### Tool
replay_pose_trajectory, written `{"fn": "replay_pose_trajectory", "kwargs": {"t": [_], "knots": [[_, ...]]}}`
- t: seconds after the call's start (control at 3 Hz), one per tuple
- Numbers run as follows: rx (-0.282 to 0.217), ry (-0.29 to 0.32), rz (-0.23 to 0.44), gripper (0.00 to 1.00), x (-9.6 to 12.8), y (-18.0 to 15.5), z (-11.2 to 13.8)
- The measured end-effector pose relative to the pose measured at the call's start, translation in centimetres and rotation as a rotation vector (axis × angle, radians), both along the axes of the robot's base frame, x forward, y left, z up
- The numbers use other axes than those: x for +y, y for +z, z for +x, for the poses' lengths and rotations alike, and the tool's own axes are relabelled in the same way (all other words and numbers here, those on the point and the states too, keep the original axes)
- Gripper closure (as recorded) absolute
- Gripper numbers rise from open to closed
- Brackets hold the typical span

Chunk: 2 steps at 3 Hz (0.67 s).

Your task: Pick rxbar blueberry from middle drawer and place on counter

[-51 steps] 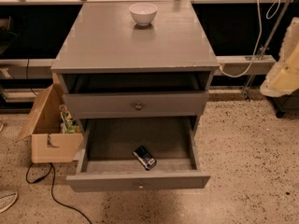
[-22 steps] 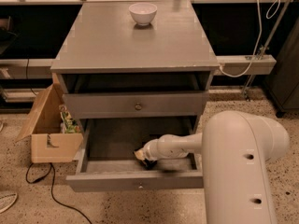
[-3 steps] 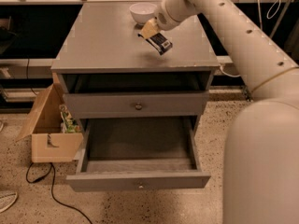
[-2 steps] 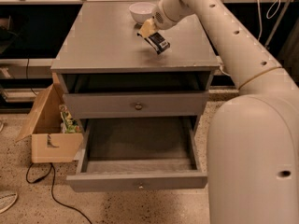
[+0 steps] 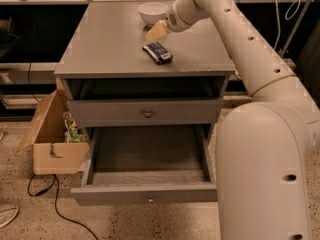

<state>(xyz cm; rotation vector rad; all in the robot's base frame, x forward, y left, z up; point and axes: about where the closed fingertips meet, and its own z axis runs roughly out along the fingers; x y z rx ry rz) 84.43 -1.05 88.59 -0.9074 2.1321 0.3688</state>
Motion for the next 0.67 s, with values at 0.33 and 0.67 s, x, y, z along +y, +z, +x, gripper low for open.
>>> {"fn": "replay_pose_trajectory", "kwargs": {"t": [0.33, 0.67], "knots": [[-0.043, -0.022, 0.05, 0.0, -1.7, 1.4, -0.1], [-0.155, -0.066, 0.135, 0.0, -5.6, 5.2, -1.7]]}}
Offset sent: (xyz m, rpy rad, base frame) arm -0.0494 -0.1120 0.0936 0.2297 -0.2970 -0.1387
